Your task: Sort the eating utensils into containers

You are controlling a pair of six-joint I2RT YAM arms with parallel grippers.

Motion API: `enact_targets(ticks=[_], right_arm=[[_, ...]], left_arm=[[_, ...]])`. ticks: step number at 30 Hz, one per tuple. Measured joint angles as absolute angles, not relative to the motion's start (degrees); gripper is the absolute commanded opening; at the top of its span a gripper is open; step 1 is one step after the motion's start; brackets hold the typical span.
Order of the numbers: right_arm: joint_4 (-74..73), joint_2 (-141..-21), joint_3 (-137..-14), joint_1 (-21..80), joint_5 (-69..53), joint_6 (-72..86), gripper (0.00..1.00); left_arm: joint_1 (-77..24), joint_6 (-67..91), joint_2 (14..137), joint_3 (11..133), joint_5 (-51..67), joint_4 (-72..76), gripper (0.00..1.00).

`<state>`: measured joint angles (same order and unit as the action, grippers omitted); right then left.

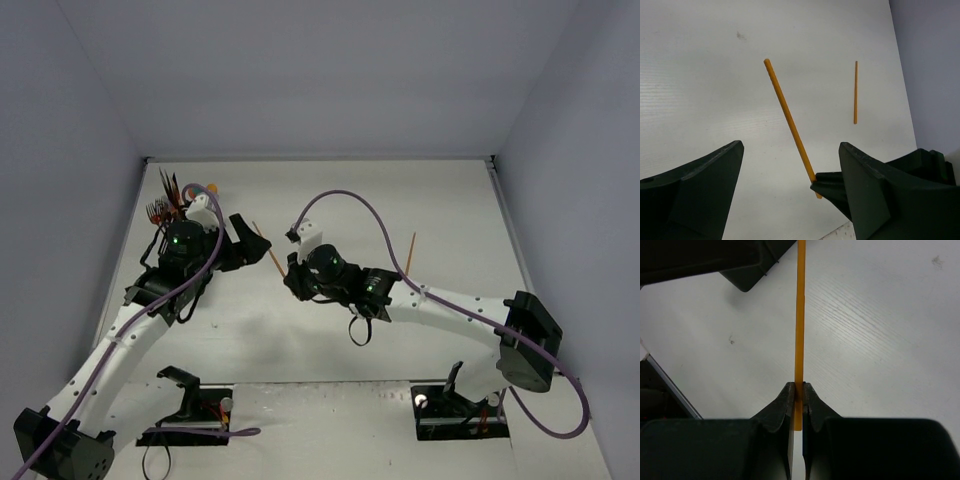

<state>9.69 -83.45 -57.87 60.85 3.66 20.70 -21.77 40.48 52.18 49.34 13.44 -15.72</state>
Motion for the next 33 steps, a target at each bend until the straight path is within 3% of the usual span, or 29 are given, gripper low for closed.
enact_targets(ticks=[11,16,20,25,27,31,33], right_arm=[[12.53,-83.43,-57.87,63.48,2.66,19.35,0.0],[13.36,-83.09,-57.75,63.46,2.61,19.36,0.0],[14.07,-82.94,-57.53,63.46,2.59,19.38,0.0],[15.35,-82.41,-56.72,63.48,2.59,19.37,0.0],[15.66,-82.09,-56.66,63.54,2.56,19.35,0.0],[16.45,-81.49,-56.66,63.79,2.57,19.35,0.0],[16.53,-81.29,-56.66,63.86,2.57,19.35,0.0]], left_arm=[[-23.46,42.35,52.79,49.39,9.61,-13.37,0.13],[-23.58,42.88,52.94,49.39,8.65,-12.99,0.0],[-23.68,43.63,52.72,49.39,8.11,-12.52,0.01],[-23.94,44.06,52.38,49.39,7.59,-12.45,0.36],[-23.94,44.19,52.42,49.39,7.46,-12.48,0.43],[-23.94,44.43,52.57,49.39,7.25,-12.56,0.45],[-23.94,44.48,52.83,49.39,7.2,-12.58,0.36]])
